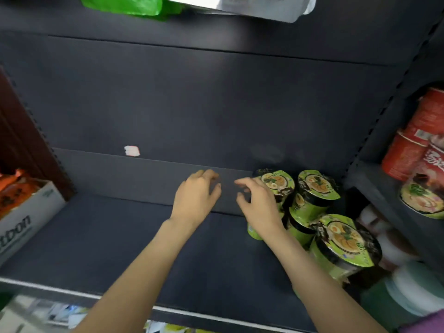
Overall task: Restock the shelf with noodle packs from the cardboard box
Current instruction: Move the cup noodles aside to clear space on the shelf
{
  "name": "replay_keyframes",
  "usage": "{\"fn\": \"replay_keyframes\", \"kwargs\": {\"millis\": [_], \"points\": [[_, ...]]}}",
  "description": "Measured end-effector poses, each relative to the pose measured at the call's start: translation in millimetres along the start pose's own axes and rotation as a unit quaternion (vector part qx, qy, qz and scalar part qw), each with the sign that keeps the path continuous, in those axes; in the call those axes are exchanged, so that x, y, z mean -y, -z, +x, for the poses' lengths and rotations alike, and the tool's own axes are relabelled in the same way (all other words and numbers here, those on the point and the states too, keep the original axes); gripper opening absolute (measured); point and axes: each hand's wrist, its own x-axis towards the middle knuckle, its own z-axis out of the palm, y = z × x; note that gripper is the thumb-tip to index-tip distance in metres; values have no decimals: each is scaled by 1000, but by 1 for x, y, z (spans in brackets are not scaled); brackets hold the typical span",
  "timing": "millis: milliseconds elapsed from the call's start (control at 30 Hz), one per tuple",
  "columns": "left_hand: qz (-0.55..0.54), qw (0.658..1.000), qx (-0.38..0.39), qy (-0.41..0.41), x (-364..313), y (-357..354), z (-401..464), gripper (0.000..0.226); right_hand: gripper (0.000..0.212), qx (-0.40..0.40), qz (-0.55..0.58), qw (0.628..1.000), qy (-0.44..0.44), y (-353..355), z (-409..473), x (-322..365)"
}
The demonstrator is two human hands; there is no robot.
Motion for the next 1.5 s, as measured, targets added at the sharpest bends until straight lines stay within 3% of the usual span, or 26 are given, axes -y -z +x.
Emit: {"fn": "replay_keyframes", "kwargs": {"millis": [200,733,1067,1233,1367,1500], "points": [[83,994,-67,-3,66,60,-48,18,22,52,59,997,28,-48,-16,75],[66,976,-56,198,380,278,-193,20,22,219,94,968,83,-295,-71,354],[118,948,-71,286,525,356,-216,24,37,295,103,941,126,-427,-63,469],[125,938,5,323,588,377,-217,53,50,344,98,925,127,-488,-47,498],[173,913,153,337,625,387,-215,95,59,374,76,916,125,-526,-35,513],[170,905,226,317,649,388,-213,106,62,407,63,903,123,-553,-32,520]]}}
